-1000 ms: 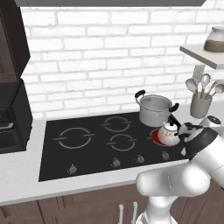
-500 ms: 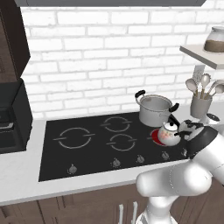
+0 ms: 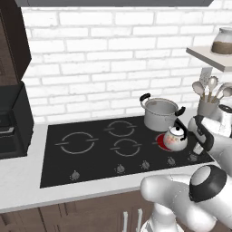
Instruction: Pick the kettle from the counter and place it on a stove burner. Then turn the burner on.
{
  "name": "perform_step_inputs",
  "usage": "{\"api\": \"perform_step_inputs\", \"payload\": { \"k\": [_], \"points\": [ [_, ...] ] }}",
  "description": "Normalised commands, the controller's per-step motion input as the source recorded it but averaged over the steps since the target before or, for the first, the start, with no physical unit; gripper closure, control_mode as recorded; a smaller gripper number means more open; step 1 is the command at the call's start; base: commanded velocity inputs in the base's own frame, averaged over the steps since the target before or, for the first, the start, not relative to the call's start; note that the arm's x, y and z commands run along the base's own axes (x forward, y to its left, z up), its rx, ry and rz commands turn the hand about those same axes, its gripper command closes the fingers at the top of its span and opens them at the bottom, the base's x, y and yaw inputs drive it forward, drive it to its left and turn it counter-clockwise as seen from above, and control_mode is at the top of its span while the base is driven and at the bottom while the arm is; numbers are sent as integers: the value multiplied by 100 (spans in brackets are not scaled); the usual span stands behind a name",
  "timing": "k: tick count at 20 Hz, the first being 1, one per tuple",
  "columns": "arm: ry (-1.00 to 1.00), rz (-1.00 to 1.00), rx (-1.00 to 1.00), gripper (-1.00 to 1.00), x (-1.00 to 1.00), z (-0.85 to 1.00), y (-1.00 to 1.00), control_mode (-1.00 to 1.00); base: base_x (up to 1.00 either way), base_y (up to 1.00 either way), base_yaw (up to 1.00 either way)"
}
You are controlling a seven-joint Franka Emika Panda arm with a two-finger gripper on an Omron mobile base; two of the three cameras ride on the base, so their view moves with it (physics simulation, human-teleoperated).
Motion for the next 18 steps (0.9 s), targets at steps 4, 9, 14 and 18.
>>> {"api": "perform_step_inputs", "payload": {
  "k": [4,9,14,18],
  "points": [
    [0,-1,0,100,-13,96,0,-100,0,0,0],
    [0,0,0,-100,-37,80,1,-100,0,0,0],
    [-4,-4,0,-100,-74,56,5,-100,0,0,0],
    [-11,-10,0,-100,-91,43,7,-100,0,0,0]
  ]
}}
